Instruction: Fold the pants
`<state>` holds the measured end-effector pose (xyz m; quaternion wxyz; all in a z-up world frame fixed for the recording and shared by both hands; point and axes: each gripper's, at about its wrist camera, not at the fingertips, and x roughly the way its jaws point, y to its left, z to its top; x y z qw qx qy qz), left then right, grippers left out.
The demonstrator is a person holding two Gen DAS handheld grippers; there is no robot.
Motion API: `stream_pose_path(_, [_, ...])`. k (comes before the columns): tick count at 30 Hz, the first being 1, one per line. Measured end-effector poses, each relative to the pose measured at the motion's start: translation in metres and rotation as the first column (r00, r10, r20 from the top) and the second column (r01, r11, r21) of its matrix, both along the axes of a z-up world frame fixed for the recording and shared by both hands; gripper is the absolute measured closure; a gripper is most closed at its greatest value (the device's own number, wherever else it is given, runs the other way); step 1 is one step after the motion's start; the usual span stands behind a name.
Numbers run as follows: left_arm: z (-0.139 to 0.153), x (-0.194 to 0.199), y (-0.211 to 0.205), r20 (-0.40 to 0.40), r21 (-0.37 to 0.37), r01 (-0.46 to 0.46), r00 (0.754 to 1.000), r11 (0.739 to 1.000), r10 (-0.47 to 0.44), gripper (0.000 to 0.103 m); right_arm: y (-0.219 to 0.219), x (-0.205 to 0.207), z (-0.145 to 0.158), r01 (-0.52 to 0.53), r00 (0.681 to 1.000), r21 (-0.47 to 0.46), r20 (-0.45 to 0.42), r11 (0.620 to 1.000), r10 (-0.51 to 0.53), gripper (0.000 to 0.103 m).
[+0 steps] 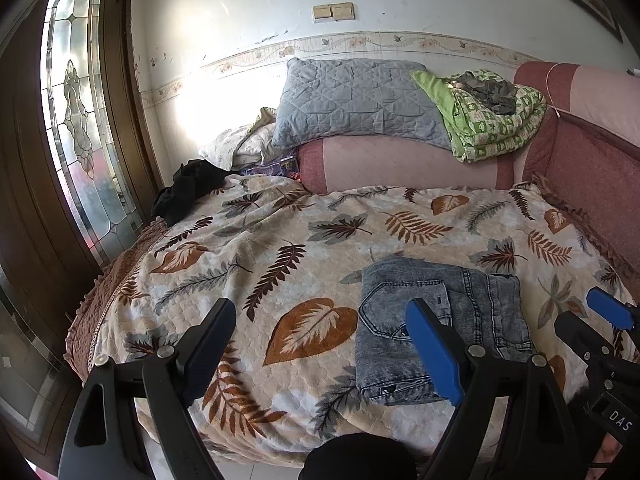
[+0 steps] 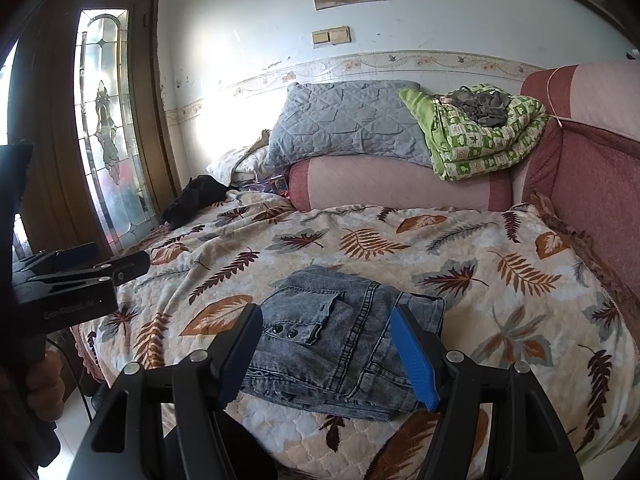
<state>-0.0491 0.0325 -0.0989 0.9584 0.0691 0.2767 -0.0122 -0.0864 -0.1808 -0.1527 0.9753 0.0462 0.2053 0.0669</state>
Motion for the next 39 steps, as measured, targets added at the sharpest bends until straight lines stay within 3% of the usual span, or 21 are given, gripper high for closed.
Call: stream_pose_path(39, [-0.0021,0.0051,-0.0005,-0.016,-0.035,0.027,0.999,0.999,-0.028,0.016,0.0058,0.006,-0.003,-0.02,1.0,-0.014,-0.012,1.0,0.02,0.033])
